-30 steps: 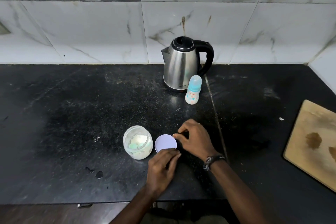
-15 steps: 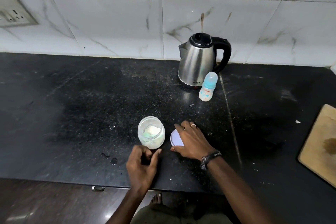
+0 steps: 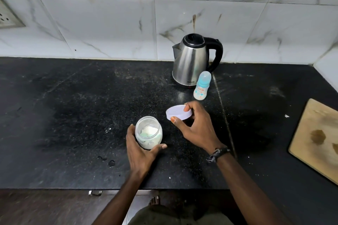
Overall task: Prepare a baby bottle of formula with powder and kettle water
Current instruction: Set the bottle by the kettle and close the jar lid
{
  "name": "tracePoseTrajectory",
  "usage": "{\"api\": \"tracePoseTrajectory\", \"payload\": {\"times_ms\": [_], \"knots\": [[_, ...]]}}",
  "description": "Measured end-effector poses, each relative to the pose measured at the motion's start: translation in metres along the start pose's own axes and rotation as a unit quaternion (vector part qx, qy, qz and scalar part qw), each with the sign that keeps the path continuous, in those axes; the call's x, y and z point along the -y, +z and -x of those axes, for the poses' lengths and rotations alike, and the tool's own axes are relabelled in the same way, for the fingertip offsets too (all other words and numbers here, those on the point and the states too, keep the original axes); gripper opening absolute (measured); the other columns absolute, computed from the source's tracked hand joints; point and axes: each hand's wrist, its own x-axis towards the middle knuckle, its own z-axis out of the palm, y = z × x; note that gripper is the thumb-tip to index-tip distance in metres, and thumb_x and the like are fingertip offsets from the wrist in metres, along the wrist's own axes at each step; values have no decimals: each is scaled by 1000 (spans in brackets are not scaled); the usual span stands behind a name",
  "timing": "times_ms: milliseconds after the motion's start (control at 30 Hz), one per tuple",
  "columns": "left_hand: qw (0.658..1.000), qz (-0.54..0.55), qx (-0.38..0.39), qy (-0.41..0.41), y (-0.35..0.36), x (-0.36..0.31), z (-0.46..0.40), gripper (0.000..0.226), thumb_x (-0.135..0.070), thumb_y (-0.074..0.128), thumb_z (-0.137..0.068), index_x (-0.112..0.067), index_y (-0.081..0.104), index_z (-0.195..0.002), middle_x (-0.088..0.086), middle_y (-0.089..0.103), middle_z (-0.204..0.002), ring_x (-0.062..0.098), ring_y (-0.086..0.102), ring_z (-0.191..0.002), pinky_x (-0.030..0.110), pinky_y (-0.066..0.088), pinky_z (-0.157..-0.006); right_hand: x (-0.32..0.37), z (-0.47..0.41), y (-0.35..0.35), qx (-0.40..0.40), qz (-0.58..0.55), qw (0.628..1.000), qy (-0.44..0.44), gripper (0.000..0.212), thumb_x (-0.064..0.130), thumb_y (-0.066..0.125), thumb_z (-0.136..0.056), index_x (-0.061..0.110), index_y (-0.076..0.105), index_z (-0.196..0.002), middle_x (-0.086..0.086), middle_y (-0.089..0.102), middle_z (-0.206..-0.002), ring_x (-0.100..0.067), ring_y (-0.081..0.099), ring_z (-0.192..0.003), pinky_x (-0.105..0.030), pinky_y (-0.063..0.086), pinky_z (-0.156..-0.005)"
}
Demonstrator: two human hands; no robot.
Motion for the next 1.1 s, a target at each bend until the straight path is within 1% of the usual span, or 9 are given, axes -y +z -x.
{"api": "tracePoseTrajectory", "payload": {"times_ms": [133, 200, 300, 400, 467, 567, 700, 900, 1100], "knots": [[1000, 17, 3, 22, 4, -5, -3, 115, -56, 95, -49, -19, 44, -145, -2, 58, -138, 18, 58, -127, 49, 50, -107, 8, 2, 5, 37, 23, 998, -44, 35, 39, 81, -73, 20, 52, -67, -2, 64, -112, -12, 63, -103, -31, 52, -83], [999, 18, 2, 33, 5, -7, -2, 105, -48, 97, -55, -21, 46, -144, -3, 61, -135, 18, 61, -124, 51, 52, -102, 13, 3, 6, 68, 48, 995, -51, 36, 44, 79, -72, 21, 53, -64, -1, 64, -117, -14, 63, -106, -31, 50, -88], [998, 14, 16, 51, 6, -13, 2, 98, -46, 94, -61, -21, 47, -144, -2, 63, -136, 19, 63, -123, 52, 53, -99, 22, 1, 5, 120, 78, 987, -70, 30, 34, 80, -74, 19, 59, -89, 0, 59, -122, -18, 56, -114, -29, 39, -98], [998, 13, 36, 51, 8, -16, 6, 97, -51, 89, -63, -22, 47, -146, -1, 63, -136, 21, 64, -123, 52, 54, -98, 33, 0, 1, 192, 108, 972, -86, 59, 28, 74, -79, 21, 53, -133, 0, 50, -133, -20, 50, -122, -36, 40, -108], [998, 4, 45, 51, 9, -18, 9, 101, -53, 88, -63, -22, 45, -148, 1, 61, -139, 22, 62, -126, 53, 54, -99, 41, -1, -3, 232, 141, 958, -92, 71, 25, 70, -82, 30, 43, -147, -1, 43, -139, -24, 48, -126, -38, 41, -109], [997, -6, 50, 61, 13, -25, 13, 103, -58, 84, -63, -19, 44, -150, 1, 59, -141, 21, 60, -129, 52, 53, -102, 47, -4, -7, 296, 228, 921, -108, 76, 21, 66, -86, 42, 32, -151, -5, 35, -145, -33, 48, -125, -43, 43, -107], [996, -6, 57, 64, 16, -27, 17, 104, -54, 86, -63, -20, 43, -151, 0, 59, -143, 20, 59, -132, 52, 51, -105, 54, -7, -11, 339, 283, 888, -130, 78, 17, 67, -87, 45, 31, -151, -8, 35, -138, -36, 50, -119, -46, 46, -102], [995, -14, 70, 75, 20, -31, 17, 100, -46, 93, -61, -22, 46, -146, -2, 61, -138, 20, 61, -127, 51, 53, -100, 67, -3, -19, 356, 304, 873, -137, 75, 11, 71, -83, 43, 42, -144, -7, 41, -126, -30, 52, -104, -47, 53, -89], [994, -19, 72, 85, 23, -33, 20, 97, -46, 88, -61, -19, 49, -146, -2, 61, -140, 20, 59, -130, 51, 51, -102, 78, -1, -26, 341, 322, 878, -93, 76, 23, 79, -81, 47, 40, -143, -6, 44, -119, -32, 57, -104, -45, 53, -90]]}}
